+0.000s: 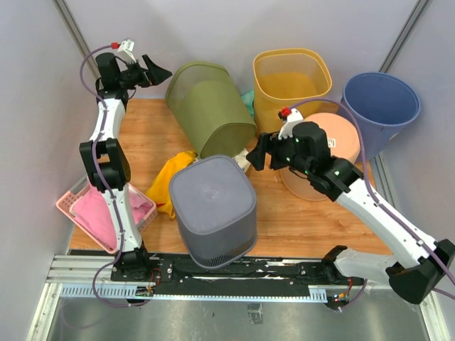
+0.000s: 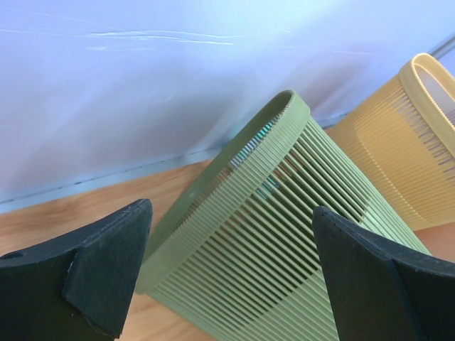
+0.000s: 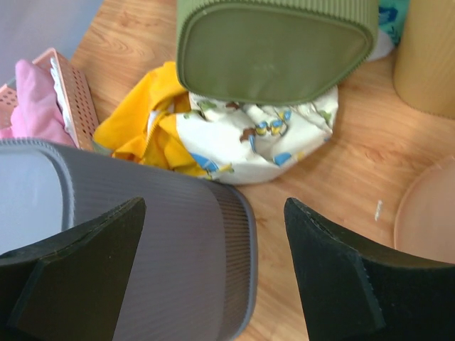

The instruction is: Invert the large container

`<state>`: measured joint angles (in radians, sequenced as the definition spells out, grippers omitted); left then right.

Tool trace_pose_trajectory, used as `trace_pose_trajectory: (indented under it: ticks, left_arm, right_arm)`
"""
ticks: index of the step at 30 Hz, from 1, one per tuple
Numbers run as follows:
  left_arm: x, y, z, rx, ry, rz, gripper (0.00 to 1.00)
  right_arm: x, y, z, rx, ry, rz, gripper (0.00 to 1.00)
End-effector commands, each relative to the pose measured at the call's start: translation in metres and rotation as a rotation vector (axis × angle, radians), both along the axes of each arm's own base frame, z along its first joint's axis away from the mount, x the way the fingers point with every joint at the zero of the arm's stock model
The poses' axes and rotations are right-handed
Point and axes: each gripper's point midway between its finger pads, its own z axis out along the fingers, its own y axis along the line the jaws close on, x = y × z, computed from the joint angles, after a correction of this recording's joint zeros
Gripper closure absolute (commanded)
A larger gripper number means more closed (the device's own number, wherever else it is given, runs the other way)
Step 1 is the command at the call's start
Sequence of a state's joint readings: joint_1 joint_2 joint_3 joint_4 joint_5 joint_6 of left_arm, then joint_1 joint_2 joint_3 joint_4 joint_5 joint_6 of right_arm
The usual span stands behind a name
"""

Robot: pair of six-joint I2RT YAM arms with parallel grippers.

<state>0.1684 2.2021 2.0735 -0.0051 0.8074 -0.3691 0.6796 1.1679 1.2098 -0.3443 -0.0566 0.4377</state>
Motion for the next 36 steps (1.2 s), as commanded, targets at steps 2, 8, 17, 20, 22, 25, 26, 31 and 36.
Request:
trace_pose_trajectory:
  ticks: [2, 8, 17, 20, 22, 25, 26, 31, 36]
  left_arm:
    - [0.004, -0.018, 0.022, -0.114, -0.082, -0.160, 0.01]
    - [-0.004, -0.051, 0.003, -0.248, -0.040, -0.371, 0.02]
    - [-0.067, -0.063, -0.018, -0.225, 0.004, -0.473, 0.10]
    - [-0.096, -0.065, -0.014, -0.204, -0.004, -0.452, 0.10]
    - [-0.115, -0.067, -0.028, -0.210, 0.030, -0.438, 0.10]
    - [-0.140, -0.068, -0.037, -0.216, 0.059, -0.403, 0.10]
    - [-0.147, -0.067, -0.040, -0.214, 0.062, -0.388, 0.11]
    - [-0.168, -0.064, -0.044, -0.209, 0.067, -0.337, 0.10]
    - [-0.158, -0.055, -0.066, -0.175, 0.171, -0.250, 0.10]
  right_arm:
    - [-0.016, -0.028, -0.005, -0.028, 0.015, -0.056, 0.18]
    - [-0.018, -0.023, -0.012, 0.003, 0.074, -0.064, 0.18]
    - [-0.003, 0.006, -0.030, 0.147, 0.214, -0.093, 0.18]
    - [0.009, 0.015, -0.036, 0.205, 0.252, -0.097, 0.18]
    - [0.019, 0.019, -0.035, 0.259, 0.266, -0.095, 0.18]
    - [0.034, 0.020, -0.035, 0.305, 0.272, -0.109, 0.19]
    - [0.039, 0.020, -0.035, 0.316, 0.270, -0.113, 0.19]
    - [0.058, 0.019, -0.031, 0.396, 0.241, -0.129, 0.19]
    - [0.063, 0.043, -0.006, 0.463, 0.217, 0.016, 0.19]
